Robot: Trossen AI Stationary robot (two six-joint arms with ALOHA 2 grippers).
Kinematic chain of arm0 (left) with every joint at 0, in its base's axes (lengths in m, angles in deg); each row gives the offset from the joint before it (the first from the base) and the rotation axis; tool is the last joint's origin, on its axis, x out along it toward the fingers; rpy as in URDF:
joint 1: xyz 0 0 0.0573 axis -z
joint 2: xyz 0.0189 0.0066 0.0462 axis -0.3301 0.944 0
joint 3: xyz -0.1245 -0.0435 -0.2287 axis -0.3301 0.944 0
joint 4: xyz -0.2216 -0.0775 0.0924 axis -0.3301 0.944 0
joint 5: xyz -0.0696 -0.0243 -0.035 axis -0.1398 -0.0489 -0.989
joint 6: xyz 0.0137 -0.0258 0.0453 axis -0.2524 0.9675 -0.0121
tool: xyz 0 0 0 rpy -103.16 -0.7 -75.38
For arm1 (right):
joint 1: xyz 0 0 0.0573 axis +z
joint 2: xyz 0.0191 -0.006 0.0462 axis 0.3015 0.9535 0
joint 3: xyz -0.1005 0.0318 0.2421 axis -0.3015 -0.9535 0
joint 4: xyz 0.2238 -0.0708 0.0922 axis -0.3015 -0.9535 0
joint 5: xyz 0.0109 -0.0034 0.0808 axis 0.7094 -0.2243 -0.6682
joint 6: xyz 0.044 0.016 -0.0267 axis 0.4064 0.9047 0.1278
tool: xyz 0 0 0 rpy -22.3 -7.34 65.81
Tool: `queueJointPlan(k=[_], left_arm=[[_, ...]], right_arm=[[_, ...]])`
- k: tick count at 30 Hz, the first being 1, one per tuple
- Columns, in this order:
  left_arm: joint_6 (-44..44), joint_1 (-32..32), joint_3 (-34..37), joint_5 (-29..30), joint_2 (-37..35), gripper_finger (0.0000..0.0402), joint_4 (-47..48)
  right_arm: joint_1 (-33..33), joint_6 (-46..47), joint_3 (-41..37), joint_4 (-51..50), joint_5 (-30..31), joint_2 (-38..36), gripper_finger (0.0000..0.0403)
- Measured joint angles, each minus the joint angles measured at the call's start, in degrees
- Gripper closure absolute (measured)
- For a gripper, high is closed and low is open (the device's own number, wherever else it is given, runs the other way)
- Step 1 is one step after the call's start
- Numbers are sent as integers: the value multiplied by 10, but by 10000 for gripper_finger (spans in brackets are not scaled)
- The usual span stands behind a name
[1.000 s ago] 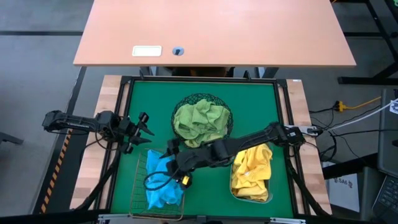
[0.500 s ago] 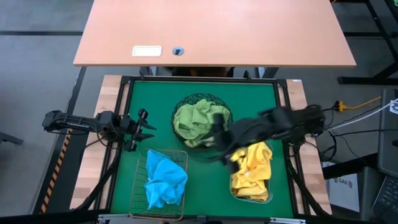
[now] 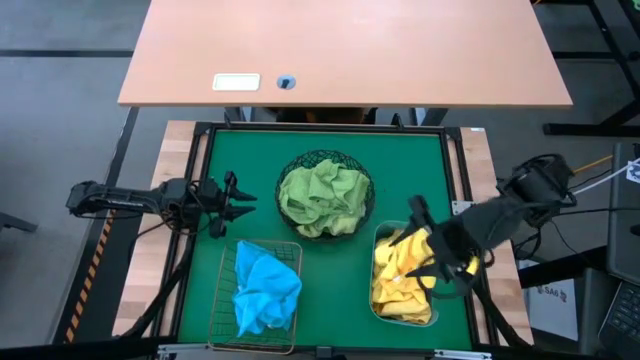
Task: Sort microfiber towel by color & place in baskets
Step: Return to Home Position
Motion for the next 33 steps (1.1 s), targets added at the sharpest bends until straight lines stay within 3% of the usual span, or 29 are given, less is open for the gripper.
queueJointPlan(k=[5,12,18,25,33], left_arm=[[8,-21,0,-3,-7,278,10],[38,-44,0,-10,-34,278,83],[40,-60,0,-3,-51,278,108],[68,-75,0,-1,-56,278,163],[85,-79,0,17,-56,278,183]], right_arm=[[31,1,-174,92,51,-90,113],[28,3,-456,293,56,-256,113],[28,33,-653,462,57,-390,114],[28,75,-836,599,57,-525,114],[28,79,-991,697,70,-650,114]])
